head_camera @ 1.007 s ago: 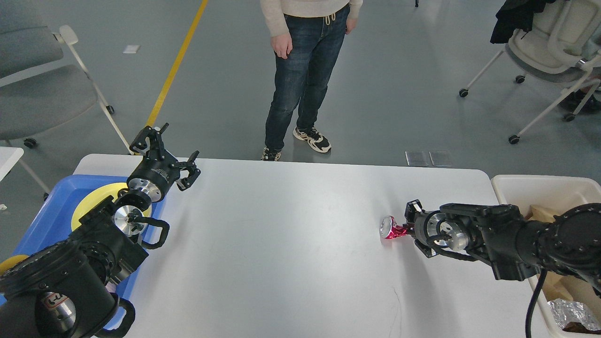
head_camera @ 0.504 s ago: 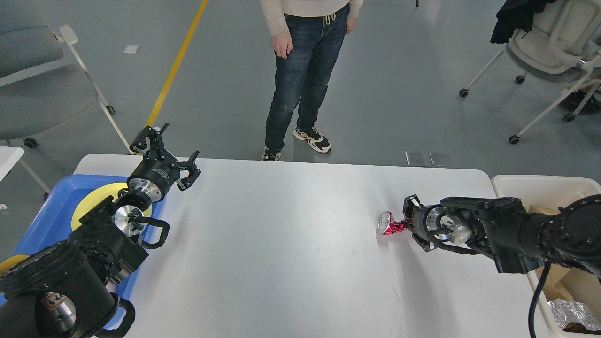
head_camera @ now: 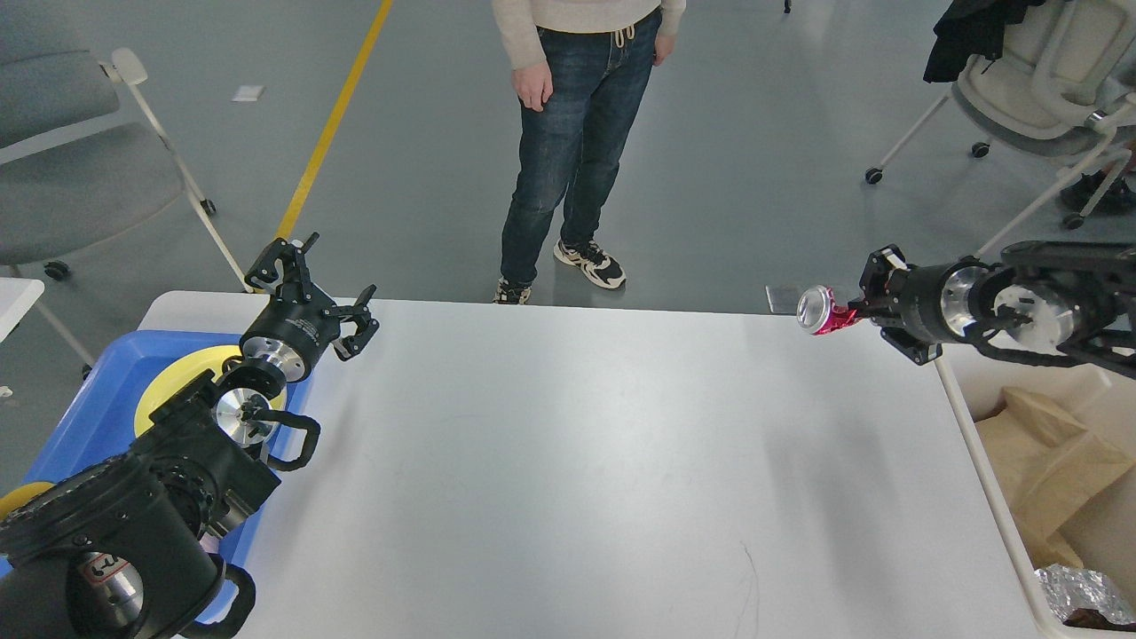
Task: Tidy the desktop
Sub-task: 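Lift the red wrapper and drop it into the white bin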
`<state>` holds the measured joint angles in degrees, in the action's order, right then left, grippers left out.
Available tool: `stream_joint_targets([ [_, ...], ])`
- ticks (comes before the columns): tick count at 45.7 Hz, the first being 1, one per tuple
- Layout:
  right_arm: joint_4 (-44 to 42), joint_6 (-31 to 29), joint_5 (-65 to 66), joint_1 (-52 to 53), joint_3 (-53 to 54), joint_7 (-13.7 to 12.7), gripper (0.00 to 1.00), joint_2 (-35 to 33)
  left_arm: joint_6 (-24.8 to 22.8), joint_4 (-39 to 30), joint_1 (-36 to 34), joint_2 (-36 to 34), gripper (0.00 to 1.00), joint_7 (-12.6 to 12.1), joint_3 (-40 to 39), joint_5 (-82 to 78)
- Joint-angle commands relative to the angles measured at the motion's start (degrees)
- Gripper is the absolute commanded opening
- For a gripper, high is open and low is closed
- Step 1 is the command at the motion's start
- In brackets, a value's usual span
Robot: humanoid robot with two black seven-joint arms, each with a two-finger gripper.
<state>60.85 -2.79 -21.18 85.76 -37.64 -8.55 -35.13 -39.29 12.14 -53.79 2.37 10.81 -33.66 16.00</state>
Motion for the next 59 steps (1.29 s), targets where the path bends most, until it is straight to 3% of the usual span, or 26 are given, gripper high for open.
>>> stream_joint_targets([
  [1,2.35,-3.8,2.45,6.69,-0.15,-0.24,0.0,-5.47,-0.08,-0.01,0.0,0.0,0.96,0.0,0.0,0.0],
  [17,2.52,-11.54,5.01,22.51,-5.95,-1.29,0.0,-12.59,-0.08,0.08,0.0,0.0,0.96,0.0,0.0,0.0],
  [28,-0.1,-9.26,11.77,21.29,-8.32,-1.73,0.0,-13.3,0.01,-0.01,0.0,0.0,0.96,0.0,0.0,0.0],
  [40,-19.69,-5.39,13.36,-0.49,-9.03,-1.38,0.0,-12.42,0.01,-0.01,0.0,0.0,0.96,0.0,0.0,0.0],
  [59,-46.6,-4.51,13.36,-30.82,-4.64,-0.94,0.0,-0.91,0.01,-0.01,0.0,0.0,0.96,0.0,0.0,0.0],
])
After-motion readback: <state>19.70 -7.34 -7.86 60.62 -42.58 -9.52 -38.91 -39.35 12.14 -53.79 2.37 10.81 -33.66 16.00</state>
